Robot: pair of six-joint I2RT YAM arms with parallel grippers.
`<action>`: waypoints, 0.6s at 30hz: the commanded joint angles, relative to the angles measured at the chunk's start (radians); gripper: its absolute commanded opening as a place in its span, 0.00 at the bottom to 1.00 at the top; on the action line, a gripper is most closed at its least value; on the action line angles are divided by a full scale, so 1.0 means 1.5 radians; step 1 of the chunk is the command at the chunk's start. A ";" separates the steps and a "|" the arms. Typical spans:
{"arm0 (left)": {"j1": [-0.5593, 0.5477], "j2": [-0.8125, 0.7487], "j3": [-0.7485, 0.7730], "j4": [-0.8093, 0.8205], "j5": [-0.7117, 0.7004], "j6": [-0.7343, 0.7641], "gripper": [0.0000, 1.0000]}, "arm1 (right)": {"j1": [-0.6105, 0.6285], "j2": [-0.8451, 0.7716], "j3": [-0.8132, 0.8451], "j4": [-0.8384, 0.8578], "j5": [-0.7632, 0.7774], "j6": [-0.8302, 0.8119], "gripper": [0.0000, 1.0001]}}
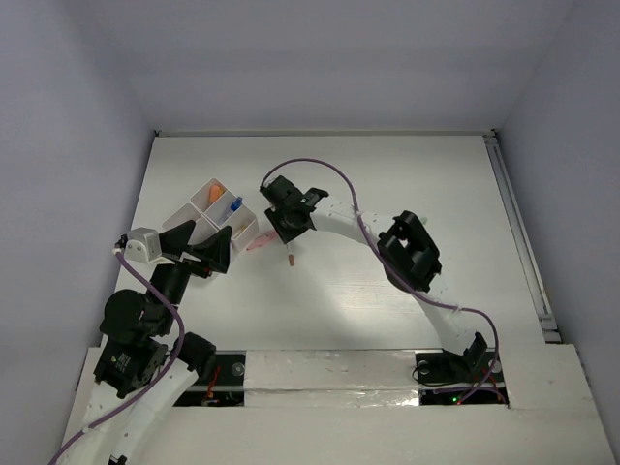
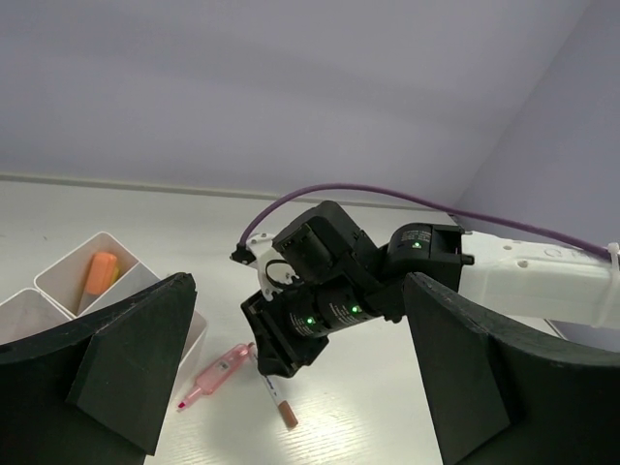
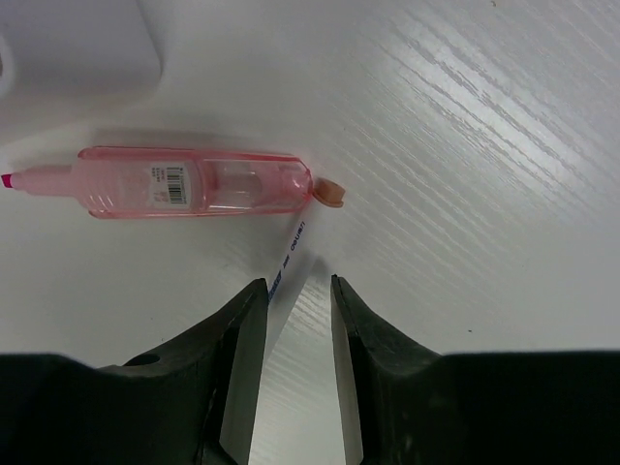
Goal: Sort the stationery into containers
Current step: Pick up the pen from the center of the board.
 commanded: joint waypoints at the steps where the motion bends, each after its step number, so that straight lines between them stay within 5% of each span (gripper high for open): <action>1: 0.004 0.006 -0.005 0.035 0.012 0.009 0.86 | 0.002 0.018 0.059 -0.024 -0.003 -0.018 0.38; 15: 0.004 0.007 -0.006 0.035 0.011 0.011 0.86 | 0.002 0.093 0.131 -0.083 0.039 -0.035 0.33; 18: 0.004 0.009 -0.006 0.036 0.011 0.012 0.86 | -0.004 0.095 0.130 -0.088 0.034 -0.034 0.22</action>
